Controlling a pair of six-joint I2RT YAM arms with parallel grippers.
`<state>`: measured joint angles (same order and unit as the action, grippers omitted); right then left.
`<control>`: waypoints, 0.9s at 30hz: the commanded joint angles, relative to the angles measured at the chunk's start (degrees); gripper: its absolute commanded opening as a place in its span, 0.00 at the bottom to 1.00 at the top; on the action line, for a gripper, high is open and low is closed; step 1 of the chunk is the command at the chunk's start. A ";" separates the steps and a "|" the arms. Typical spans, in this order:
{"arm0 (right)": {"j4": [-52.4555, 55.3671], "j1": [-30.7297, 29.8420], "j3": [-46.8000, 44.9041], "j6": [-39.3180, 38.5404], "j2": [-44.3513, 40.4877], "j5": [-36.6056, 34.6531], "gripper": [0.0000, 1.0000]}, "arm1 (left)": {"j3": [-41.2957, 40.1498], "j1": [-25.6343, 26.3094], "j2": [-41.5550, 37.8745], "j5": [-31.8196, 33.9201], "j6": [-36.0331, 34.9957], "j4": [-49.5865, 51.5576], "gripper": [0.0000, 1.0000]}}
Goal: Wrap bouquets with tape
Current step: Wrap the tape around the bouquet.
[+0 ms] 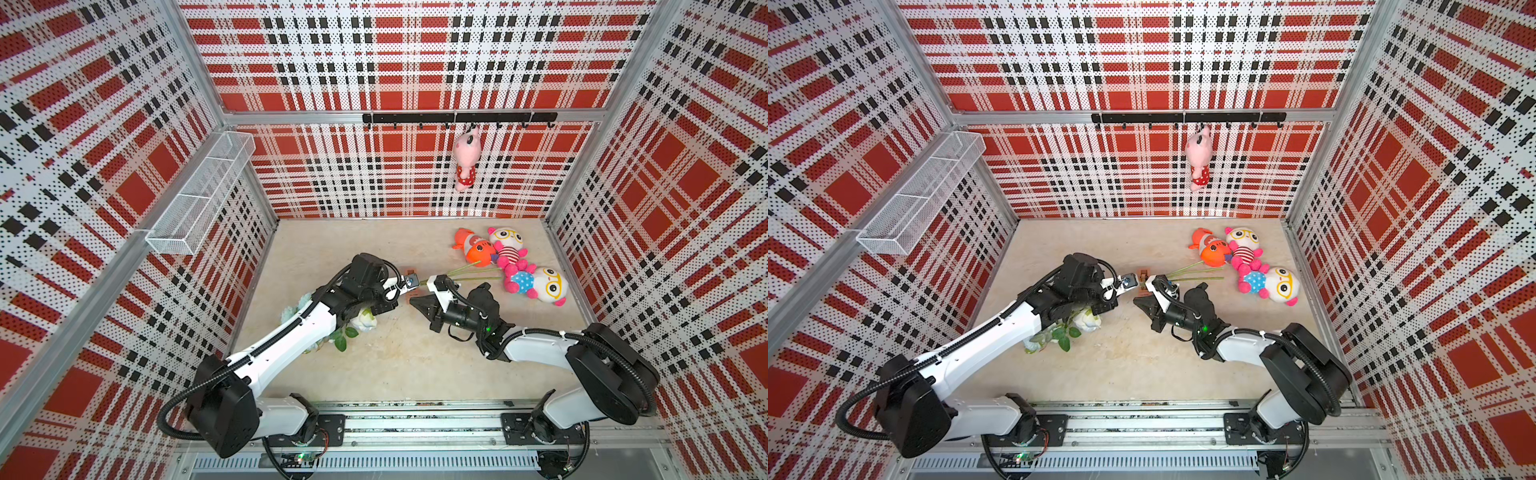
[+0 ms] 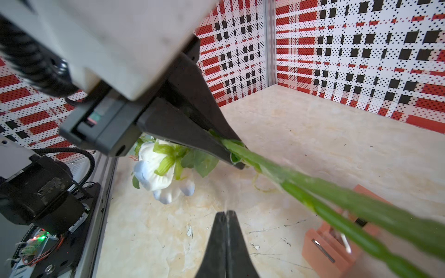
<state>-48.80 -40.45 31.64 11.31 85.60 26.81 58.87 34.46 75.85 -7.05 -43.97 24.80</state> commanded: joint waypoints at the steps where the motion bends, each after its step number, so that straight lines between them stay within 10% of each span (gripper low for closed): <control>1: -2.20 -0.25 -0.39 1.28 -1.39 3.38 0.00 | -0.52 -0.44 0.57 0.52 0.37 -2.47 0.00; 16: 0.65 0.04 1.99 12.64 -3.16 0.01 0.00 | -0.45 0.76 2.55 2.18 0.66 -2.21 0.00; 27: 18.78 0.72 11.10 18.68 -2.10 -11.59 0.24 | -0.80 1.41 2.23 -0.28 -1.11 0.14 0.00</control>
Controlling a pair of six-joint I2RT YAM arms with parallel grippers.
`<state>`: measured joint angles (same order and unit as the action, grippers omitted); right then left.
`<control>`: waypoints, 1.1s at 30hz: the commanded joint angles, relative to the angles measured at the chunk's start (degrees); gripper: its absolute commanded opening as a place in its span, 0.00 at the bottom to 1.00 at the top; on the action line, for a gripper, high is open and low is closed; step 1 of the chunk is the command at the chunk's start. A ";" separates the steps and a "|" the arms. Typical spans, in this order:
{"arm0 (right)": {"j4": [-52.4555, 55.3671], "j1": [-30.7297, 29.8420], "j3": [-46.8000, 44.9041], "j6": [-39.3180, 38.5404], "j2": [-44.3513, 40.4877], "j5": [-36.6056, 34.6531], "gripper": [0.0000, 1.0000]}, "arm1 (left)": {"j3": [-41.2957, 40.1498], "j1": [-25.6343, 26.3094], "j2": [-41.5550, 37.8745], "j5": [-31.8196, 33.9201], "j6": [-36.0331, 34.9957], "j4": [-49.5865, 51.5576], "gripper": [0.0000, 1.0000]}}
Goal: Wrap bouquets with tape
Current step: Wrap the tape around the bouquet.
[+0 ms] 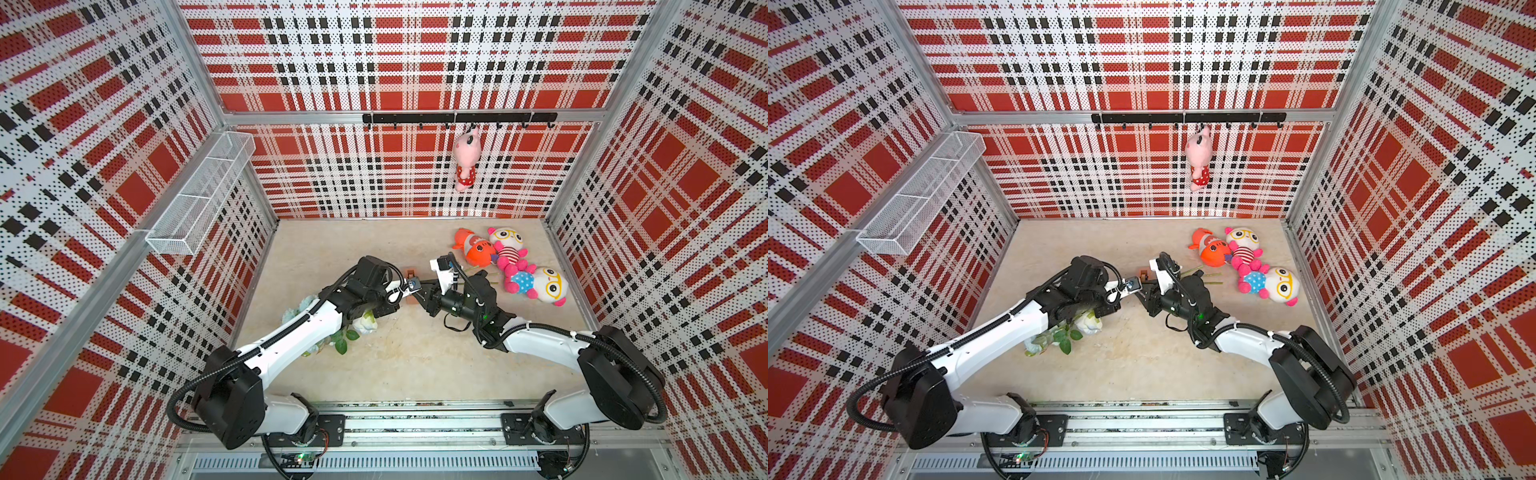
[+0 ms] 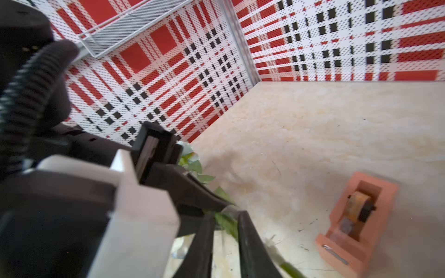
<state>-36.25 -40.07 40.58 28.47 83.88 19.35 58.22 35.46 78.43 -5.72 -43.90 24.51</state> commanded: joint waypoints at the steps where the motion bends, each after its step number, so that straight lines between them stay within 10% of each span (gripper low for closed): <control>1: 8.97 0.40 3.26 1.40 -0.45 -5.46 0.25 | -0.12 0.48 -0.21 -1.75 -1.40 0.75 0.00; 11: 27.44 5.53 9.97 0.34 -1.75 -11.84 0.34 | 0.51 0.31 -0.21 -2.88 -1.85 2.85 0.00; 20: 38.93 12.34 8.99 -19.11 -17.36 -18.43 0.48 | 1.72 -0.30 0.21 -4.99 -2.50 4.92 0.00; 24: 29.65 12.28 -2.90 -31.55 -32.67 -4.38 0.54 | 2.92 -1.41 0.35 -6.89 -1.87 5.05 0.00; 29: 5.00 10.27 -18.96 -23.96 -40.63 19.80 0.62 | 6.17 -2.02 1.14 -8.12 -0.32 6.13 0.00; 33: 16.96 -1.79 -14.70 -40.18 -33.86 3.78 0.65 | 8.90 -1.66 2.86 -9.41 -0.61 8.55 0.00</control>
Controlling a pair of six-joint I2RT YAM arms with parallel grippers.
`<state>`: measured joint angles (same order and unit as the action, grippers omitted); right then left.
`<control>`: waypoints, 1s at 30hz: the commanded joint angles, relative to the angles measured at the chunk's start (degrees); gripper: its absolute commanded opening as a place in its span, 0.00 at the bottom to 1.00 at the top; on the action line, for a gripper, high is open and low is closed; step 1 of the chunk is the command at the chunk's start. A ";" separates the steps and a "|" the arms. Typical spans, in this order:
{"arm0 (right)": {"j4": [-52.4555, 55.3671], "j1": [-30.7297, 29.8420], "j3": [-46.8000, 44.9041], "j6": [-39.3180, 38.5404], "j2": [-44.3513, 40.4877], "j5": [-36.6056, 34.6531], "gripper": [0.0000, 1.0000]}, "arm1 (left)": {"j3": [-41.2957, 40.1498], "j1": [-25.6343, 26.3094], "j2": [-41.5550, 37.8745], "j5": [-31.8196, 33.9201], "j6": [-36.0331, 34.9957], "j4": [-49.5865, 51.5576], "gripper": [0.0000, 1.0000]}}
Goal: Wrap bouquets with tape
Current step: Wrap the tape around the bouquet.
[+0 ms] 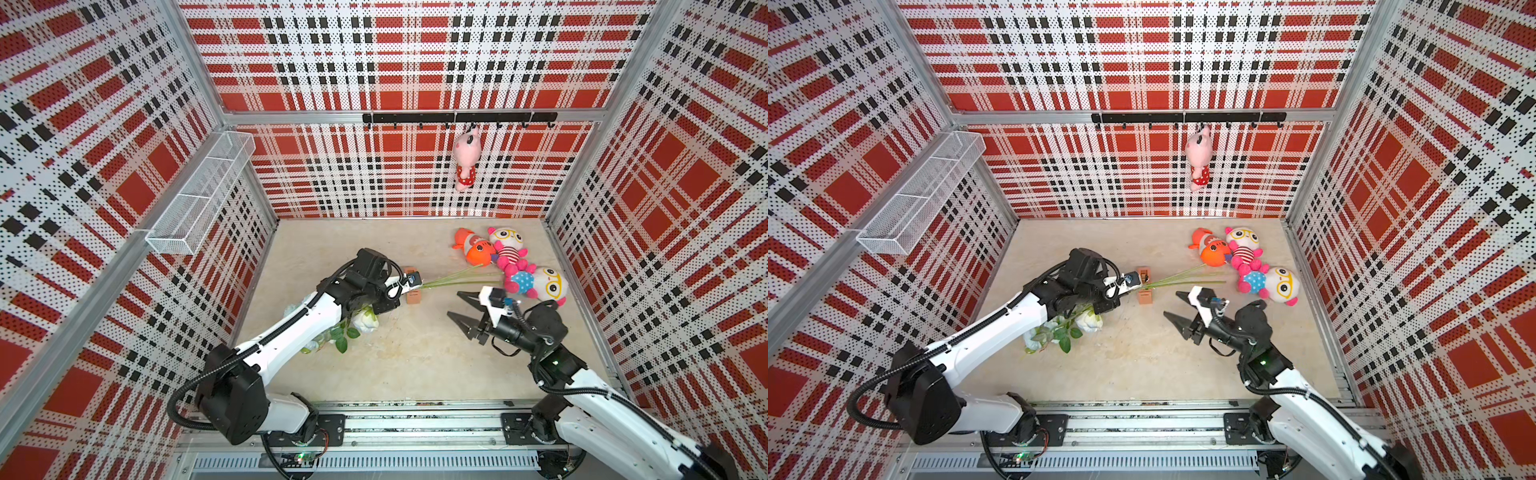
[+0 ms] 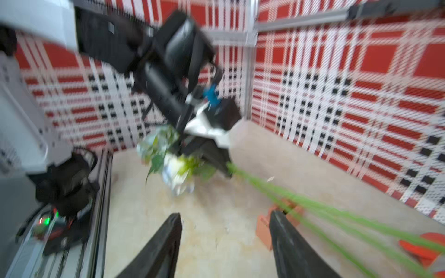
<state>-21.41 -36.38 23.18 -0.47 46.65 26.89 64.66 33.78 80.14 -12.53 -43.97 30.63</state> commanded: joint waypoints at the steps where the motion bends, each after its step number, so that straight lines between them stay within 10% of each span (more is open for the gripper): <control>1: 6.51 -7.65 5.63 -16.37 5.16 -7.28 0.68 | 2.99 0.08 1.61 -2.24 -0.45 2.88 0.00; 8: 12.06 -8.82 14.45 -35.73 15.96 -20.36 0.57 | 4.87 0.17 4.33 -2.44 -0.37 6.07 0.00; 30: 8.68 -8.71 20.11 -53.58 31.63 -24.87 0.49 | 7.36 -0.52 7.93 -5.64 -2.91 9.02 0.00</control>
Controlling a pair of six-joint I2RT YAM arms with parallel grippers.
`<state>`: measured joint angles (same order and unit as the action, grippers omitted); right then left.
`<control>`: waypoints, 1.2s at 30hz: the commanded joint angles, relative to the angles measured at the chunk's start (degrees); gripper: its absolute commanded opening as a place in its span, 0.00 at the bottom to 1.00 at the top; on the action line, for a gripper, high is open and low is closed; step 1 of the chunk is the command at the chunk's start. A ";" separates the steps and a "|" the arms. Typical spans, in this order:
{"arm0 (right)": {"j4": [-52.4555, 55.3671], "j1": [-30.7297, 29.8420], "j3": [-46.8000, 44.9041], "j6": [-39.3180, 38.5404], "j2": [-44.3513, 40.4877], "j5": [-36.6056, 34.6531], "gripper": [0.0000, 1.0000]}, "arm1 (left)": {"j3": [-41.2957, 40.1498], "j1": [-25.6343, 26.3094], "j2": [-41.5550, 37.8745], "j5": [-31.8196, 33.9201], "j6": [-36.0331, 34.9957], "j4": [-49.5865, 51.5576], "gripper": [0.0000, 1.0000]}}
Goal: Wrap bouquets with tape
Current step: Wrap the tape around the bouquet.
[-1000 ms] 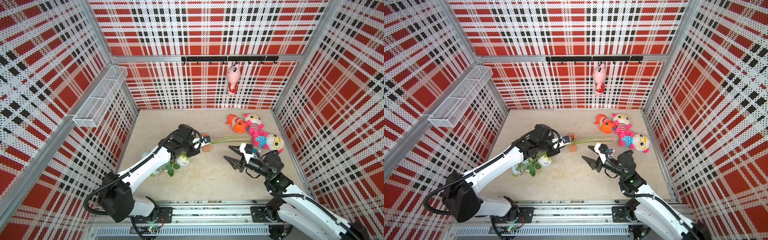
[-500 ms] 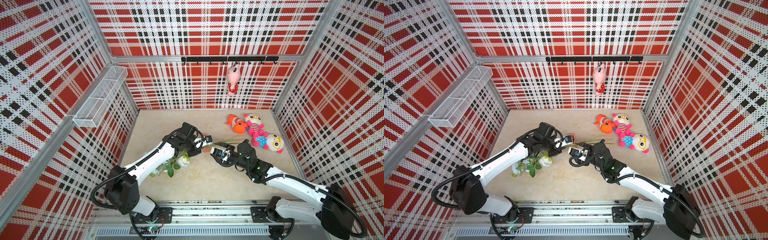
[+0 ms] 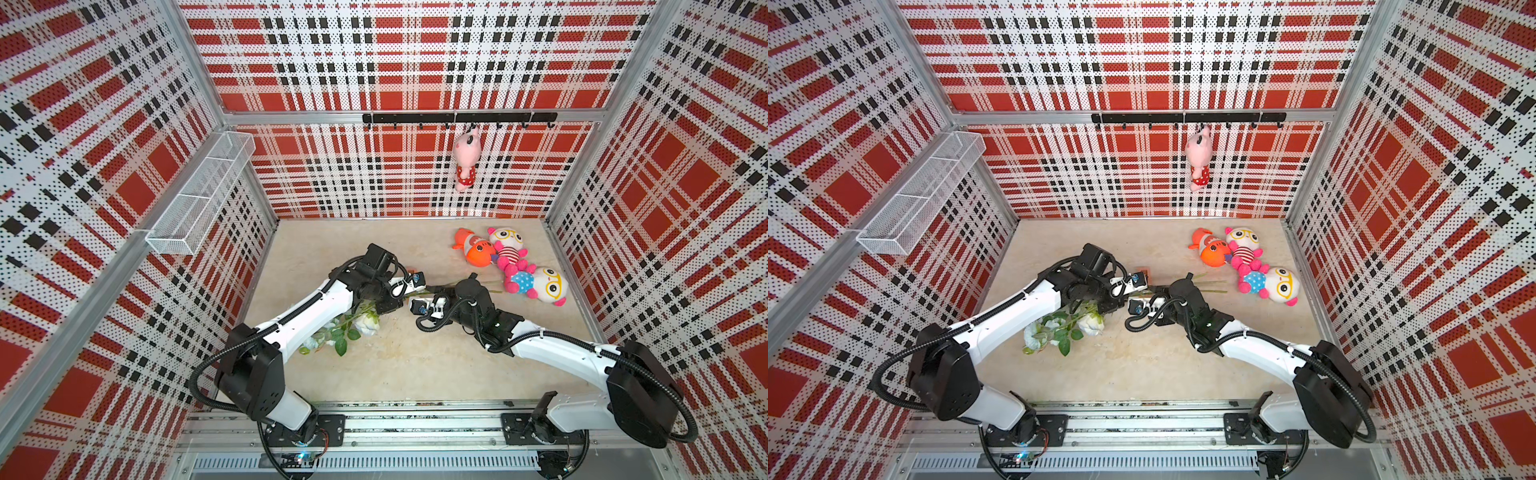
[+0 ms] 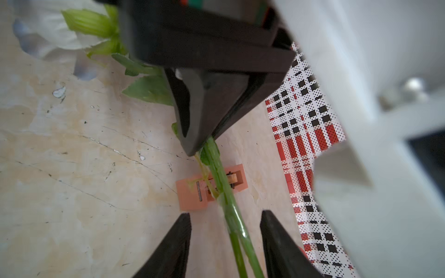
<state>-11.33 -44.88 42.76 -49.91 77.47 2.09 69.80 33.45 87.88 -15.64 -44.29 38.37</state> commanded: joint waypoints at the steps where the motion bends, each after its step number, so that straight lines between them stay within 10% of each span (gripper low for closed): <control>1: -1.36 -0.28 0.44 -4.77 0.92 0.02 0.48 | 2.27 -0.32 0.30 -2.68 -2.72 1.27 0.00; 10: -1.65 -1.67 1.55 -10.91 5.43 -7.57 0.36 | 3.49 -0.58 1.68 -3.50 -3.24 2.41 0.00; 20: -0.55 -2.75 0.95 -11.96 5.67 -8.32 0.02 | 5.38 -0.89 4.22 -2.65 -3.17 3.74 0.00; 29: 6.34 -3.03 0.60 -8.92 5.02 -2.94 0.00 | 4.63 -0.89 6.38 -2.17 -2.73 4.17 0.00; 32: 9.94 -3.02 0.45 -4.93 3.31 -1.43 0.42 | 2.26 -0.29 7.02 -0.93 -3.52 2.73 0.00; 36: 12.51 -3.06 -2.13 0.34 -1.67 1.01 0.65 | -0.36 0.54 9.36 2.63 -3.60 0.39 0.00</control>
<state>-3.33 -47.51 42.30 -54.04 80.03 -0.93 70.91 33.58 95.15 -15.05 -46.50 40.73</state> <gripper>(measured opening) 0.635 0.086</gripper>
